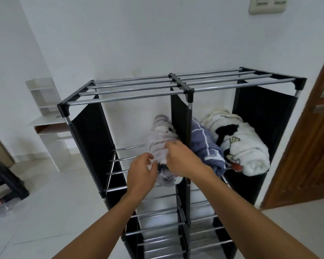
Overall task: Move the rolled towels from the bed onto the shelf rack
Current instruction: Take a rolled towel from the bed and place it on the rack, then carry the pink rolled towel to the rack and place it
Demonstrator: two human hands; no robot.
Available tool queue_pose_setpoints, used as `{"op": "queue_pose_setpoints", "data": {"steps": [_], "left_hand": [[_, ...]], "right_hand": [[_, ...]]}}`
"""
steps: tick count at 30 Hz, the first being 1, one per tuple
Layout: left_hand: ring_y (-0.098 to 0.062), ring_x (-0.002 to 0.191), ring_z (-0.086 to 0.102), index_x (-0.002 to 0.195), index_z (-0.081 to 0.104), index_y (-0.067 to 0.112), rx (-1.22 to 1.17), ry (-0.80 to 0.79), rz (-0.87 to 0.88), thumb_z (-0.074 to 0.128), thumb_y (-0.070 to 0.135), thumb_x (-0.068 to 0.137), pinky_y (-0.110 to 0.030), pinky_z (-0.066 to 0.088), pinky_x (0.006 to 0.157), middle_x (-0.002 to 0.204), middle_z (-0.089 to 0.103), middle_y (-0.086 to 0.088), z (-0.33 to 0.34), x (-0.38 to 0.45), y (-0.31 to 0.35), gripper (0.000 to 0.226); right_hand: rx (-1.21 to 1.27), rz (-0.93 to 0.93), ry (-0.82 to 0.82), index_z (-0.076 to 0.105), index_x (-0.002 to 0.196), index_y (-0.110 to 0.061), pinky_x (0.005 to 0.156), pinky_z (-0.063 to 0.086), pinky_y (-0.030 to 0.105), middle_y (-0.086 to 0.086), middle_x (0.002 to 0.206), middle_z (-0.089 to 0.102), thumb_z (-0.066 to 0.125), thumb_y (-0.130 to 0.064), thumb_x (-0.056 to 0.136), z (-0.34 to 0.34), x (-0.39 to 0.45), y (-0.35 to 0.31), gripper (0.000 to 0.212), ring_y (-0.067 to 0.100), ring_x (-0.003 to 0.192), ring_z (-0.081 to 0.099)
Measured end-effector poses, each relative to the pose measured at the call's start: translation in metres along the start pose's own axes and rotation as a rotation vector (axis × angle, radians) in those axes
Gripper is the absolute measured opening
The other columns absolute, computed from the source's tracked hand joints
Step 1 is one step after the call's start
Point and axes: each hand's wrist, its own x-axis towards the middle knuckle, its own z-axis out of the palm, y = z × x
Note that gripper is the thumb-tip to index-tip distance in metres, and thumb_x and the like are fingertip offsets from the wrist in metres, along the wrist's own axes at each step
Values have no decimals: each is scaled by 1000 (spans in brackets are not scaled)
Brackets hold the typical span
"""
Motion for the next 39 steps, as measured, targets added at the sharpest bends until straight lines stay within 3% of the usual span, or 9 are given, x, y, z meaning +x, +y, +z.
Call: {"op": "queue_pose_setpoints", "data": {"steps": [5,9,12,16,19,23,26,30,39], "left_hand": [[-21,67,61,85,66,12,-126,-131,418,58,21,83,-32,49,65,77,68,-4,-3,4,46,13],[-19,60,56,84,65,10,-343,-368,646,60,18,86,-31,47,61,68,64,-3,13,-29,98,10],[-19,65,59,89,67,10,-442,-620,722,62,17,86,-28,47,67,74,66,-2,33,-86,134,10],[-21,81,62,112,61,15,-487,-1082,805,63,22,87,-25,44,72,86,62,1,48,-200,186,26],[-19,67,56,112,53,21,-414,-1544,911,64,20,88,-17,42,54,78,57,-2,39,-310,219,27],[-12,56,47,117,56,16,-329,-1903,1199,64,13,88,-12,36,41,68,48,2,13,-454,248,30],[-11,59,49,125,55,8,-228,-2045,1393,62,16,90,-6,35,37,75,48,-3,-18,-552,268,37],[-12,59,52,123,55,6,-182,-2172,1455,62,18,91,-9,38,39,84,50,-7,-58,-663,289,36],[-13,69,57,118,55,11,23,-2398,1398,60,28,91,-23,45,59,97,55,-6,-102,-825,311,32]], "right_hand": [[-30,167,53,55,131,-20,91,48,36,13,130,58,40,-22,97,-28,-70,28,36,33,113,55],[95,541,283,55,130,-20,90,48,34,10,129,60,46,-23,96,-41,-164,62,35,27,112,58],[225,859,479,56,128,-15,93,51,36,9,117,67,53,-24,94,-28,-272,73,36,26,106,64],[318,1231,716,60,117,-11,75,53,22,8,94,71,60,-22,89,13,-429,57,30,21,84,69],[467,1421,1045,62,103,-10,59,52,23,11,95,66,62,-14,90,49,-538,14,14,20,72,65],[725,1435,1854,59,92,-11,50,48,19,7,73,63,51,-3,94,90,-655,-54,12,9,48,60],[654,1454,2242,59,85,-16,55,48,21,6,71,62,49,-4,95,124,-737,-102,19,4,44,59],[621,1471,2513,55,81,-16,45,45,13,6,68,57,47,0,94,166,-825,-144,22,1,37,54],[696,1618,2686,60,95,-5,57,45,26,12,78,62,48,1,93,225,-937,-170,14,19,61,55]]}}
